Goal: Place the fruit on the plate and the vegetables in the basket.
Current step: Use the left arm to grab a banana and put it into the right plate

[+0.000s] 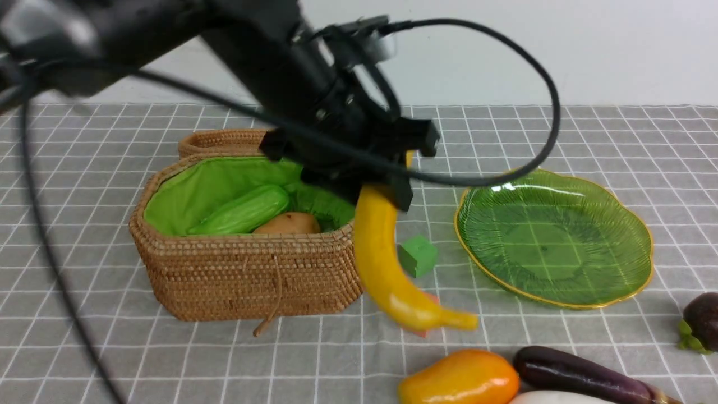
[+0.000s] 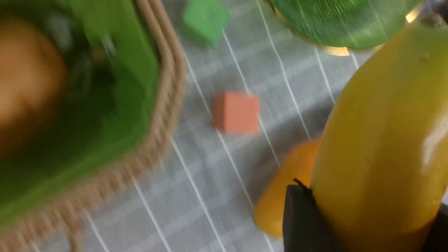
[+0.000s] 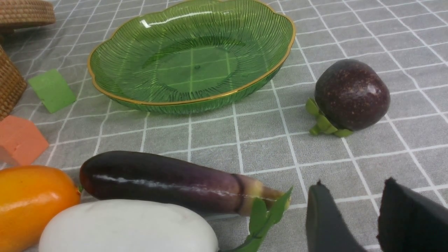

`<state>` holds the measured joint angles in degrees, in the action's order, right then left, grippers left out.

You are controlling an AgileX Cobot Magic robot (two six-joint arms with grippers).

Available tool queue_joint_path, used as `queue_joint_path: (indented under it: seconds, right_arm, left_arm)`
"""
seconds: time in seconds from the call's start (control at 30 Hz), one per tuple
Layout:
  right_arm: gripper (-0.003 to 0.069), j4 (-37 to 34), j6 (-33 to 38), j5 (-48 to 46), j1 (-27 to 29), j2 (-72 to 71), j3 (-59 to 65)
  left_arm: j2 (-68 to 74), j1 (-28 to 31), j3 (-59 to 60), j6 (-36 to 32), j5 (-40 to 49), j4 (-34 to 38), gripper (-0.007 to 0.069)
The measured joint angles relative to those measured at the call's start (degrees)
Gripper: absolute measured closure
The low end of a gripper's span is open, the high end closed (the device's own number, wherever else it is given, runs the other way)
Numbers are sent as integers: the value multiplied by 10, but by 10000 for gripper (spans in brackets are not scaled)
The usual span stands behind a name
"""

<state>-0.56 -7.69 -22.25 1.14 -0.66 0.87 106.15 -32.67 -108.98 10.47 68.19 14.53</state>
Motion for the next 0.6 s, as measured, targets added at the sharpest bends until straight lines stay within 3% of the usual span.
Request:
queue_joint_path:
  seconds: [0.13,0.33,0.47,0.6]
  right_arm:
    - [419,0,0,0,0,0,0]
    - [419,0,0,0,0,0,0]
    - [419,0,0,0,0,0,0]
    - [419,0,0,0,0,0,0]
  left_arm:
    - [94,0,-149,-11,0,-41,318]
    - [162,0,-212,-79,-99,-37,318]
    - [215,0,-214,-161,-206,25,318]
    - [248,0,-214,-211,-234,73,318]
